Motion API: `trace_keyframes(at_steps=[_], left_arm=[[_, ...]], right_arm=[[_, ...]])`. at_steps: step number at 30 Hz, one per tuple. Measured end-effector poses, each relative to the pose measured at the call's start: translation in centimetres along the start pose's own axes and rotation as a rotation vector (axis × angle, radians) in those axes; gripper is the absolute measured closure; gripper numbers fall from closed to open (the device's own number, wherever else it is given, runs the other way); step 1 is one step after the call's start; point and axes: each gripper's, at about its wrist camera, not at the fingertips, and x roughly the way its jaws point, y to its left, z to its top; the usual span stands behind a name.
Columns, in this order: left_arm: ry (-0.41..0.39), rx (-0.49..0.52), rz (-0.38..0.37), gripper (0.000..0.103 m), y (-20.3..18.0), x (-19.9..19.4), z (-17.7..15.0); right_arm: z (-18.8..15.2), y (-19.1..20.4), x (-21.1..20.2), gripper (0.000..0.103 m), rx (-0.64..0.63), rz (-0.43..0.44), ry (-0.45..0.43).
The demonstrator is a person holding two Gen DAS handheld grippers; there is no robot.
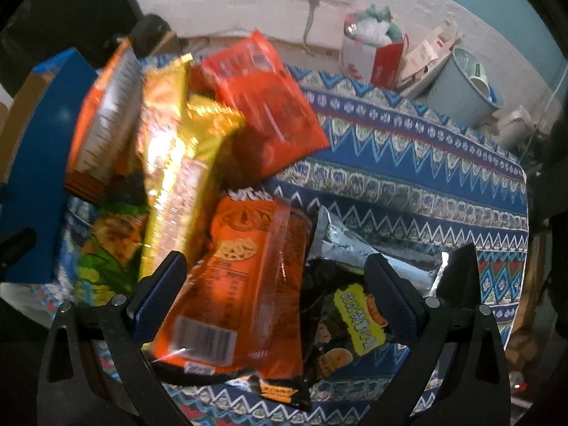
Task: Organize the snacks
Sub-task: 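Grasp the orange snack bag with the right tool while the left grasps the orange-green chip bag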
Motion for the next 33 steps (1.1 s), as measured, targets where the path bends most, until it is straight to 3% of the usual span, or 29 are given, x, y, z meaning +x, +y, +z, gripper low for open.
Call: trace_keyframes(at_steps=[6, 9, 10, 14, 24, 33], left_arm=[[0.035, -0.017, -0.013, 0.01, 0.1, 1.2, 0.8], [0.034, -0.023, -0.019, 0.01, 0.1, 1.5, 1.5], [0.035, -0.029, -0.02, 0.01, 0.1, 1.5, 1.9], [0.037, -0.053, -0.037, 0.01, 0.2, 1.8, 3.1], [0.049, -0.104, -0.054, 0.01, -0.2, 3.5, 6.1], [0.078, -0.15, -0.025, 0.01, -0.3, 6.6, 8.5]], right_arm=[[-0.2, 0.2, 2.3, 0.009, -0.015, 0.02, 0.055], [-0.5, 0.7, 3.3, 0.025, -0.038, 0.062, 0.078], [-0.6, 0.8, 3.5, 0.035, -0.04, 0.084, 0.085], [-0.7, 0.7, 3.1, 0.049, -0.045, 0.097, 0.059], [-0.6, -0.9, -1.3, 0.05, -0.032, 0.073, -0.07], [1.7, -4.1, -2.4, 0.05, 0.036, 0.085, -0.153]])
